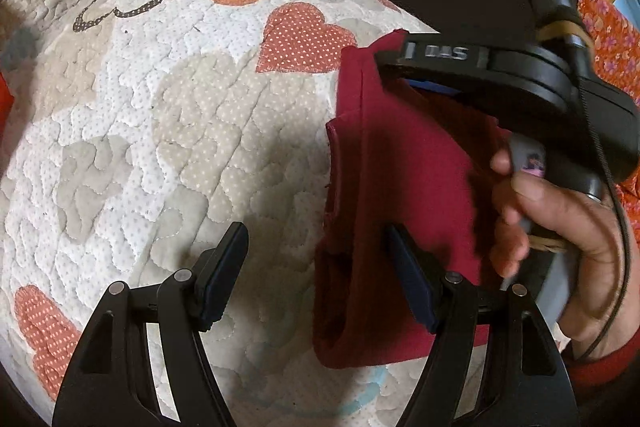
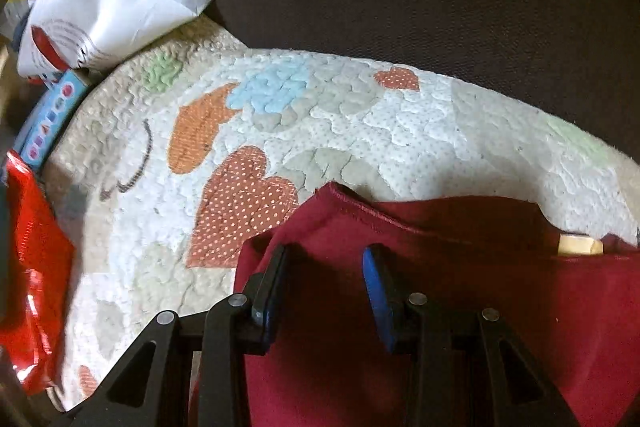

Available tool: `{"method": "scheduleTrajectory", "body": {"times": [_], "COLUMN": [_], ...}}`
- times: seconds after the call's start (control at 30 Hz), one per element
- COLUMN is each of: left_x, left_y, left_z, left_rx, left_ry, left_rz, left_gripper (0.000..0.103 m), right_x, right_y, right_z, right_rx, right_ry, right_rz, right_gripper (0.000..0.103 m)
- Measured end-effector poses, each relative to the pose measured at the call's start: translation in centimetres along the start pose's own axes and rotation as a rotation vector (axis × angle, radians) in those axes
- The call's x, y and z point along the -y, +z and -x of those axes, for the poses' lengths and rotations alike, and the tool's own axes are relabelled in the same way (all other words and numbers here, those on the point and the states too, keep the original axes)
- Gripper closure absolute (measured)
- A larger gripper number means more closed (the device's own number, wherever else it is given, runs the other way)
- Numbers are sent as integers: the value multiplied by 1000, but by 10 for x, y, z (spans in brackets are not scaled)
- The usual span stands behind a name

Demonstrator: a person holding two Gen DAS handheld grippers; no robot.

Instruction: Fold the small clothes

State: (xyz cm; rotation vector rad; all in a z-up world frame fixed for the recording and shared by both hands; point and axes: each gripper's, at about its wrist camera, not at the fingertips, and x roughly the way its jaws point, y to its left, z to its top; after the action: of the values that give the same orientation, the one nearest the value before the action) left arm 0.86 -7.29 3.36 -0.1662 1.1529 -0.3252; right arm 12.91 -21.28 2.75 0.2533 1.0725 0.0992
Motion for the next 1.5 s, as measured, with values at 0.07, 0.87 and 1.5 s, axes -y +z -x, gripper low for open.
{"method": "scheduleTrajectory", "body": {"times": [0.07, 0.87, 1.5], "left_x": [3, 5, -11], "left_y": [2, -2, -6], "left_z": [-2, 16, 14], "left_rx": [8, 64, 12], "left_ry": [14, 84, 3], "left_rz": [-13, -61, 32], "left_gripper": [31, 31, 31], "right_x": [9, 25, 16], "right_y": [-6, -71, -60], "right_z": [13, 54, 64], "right_rx": [-6, -34, -7], "right_ry": [35, 25, 54], "right_rz": [-46, -98, -125], "right_gripper": [66, 63, 59]}}
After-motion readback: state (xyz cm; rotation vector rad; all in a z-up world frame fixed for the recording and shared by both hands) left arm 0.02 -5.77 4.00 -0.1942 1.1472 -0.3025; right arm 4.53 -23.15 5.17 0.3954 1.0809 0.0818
